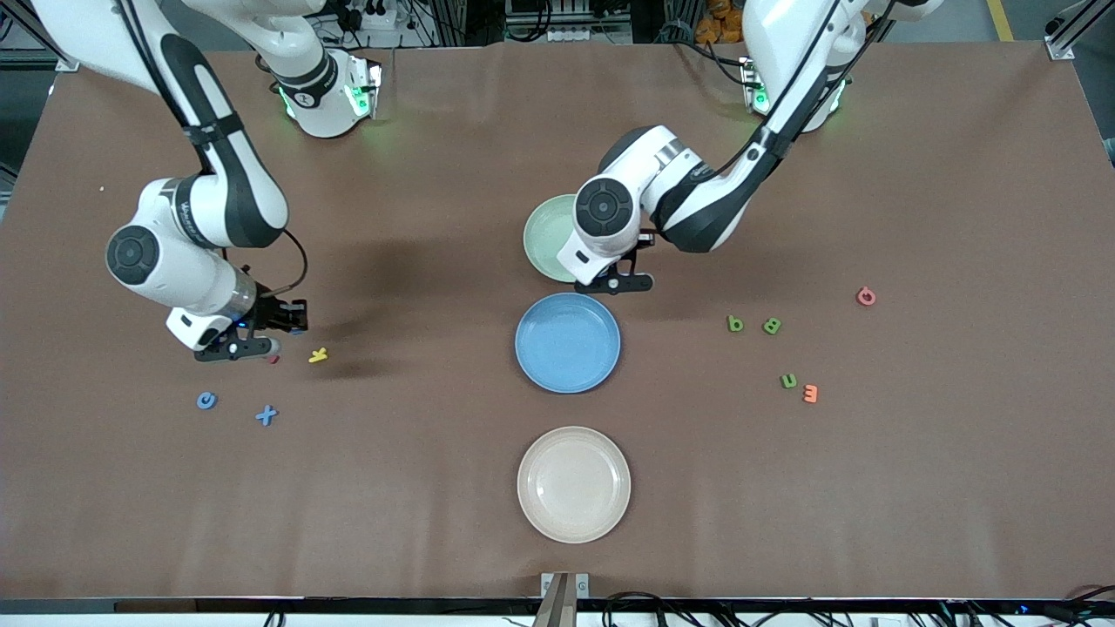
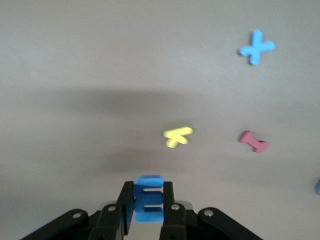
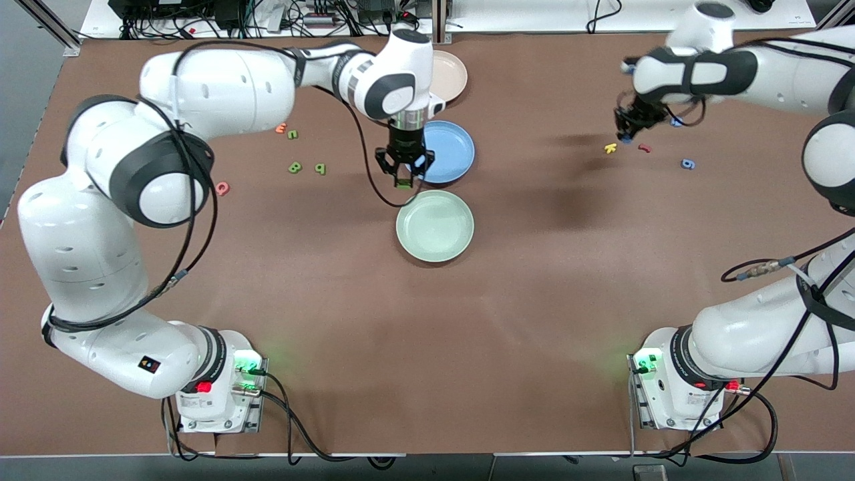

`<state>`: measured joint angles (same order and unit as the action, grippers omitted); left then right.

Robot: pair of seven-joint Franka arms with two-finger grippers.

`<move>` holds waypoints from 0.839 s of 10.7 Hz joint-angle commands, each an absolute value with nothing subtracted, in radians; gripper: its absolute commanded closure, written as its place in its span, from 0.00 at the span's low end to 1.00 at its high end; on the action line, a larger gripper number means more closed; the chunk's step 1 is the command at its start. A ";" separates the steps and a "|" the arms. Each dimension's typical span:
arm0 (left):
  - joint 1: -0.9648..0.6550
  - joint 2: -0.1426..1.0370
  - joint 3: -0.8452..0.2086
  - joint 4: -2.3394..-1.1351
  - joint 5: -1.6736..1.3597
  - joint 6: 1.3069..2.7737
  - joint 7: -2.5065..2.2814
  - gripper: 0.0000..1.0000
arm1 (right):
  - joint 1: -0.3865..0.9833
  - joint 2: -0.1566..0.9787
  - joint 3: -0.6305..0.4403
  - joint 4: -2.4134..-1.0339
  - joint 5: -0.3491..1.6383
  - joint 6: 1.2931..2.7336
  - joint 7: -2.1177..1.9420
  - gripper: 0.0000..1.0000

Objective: Sort letters by color into matching plates
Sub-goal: 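Carry the green N onto the green plate while the right gripper lifts the E, then lower the blue E onto the blue plate while the left gripper returns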

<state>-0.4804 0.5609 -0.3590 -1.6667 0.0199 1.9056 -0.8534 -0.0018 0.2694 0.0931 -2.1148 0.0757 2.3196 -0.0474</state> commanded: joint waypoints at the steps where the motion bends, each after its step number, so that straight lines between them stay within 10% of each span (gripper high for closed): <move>1: -0.512 0.607 -0.354 -1.663 -0.072 2.014 -0.975 1.00 | 0.148 0.316 0.052 -1.949 0.084 2.218 0.157 0.87; 4: -0.545 0.647 -0.354 -1.667 -0.090 2.103 -1.081 0.99 | 0.290 0.394 0.032 -1.837 0.089 2.217 0.380 0.87; 8: -0.561 0.646 -0.354 -1.687 -0.091 2.137 -1.184 0.09 | 0.385 0.449 0.031 -1.759 0.089 2.217 0.577 0.87; 9: -0.563 0.641 -0.354 -1.692 -0.089 2.137 -1.190 0.00 | 0.396 0.449 0.032 -1.758 0.090 2.217 0.603 0.87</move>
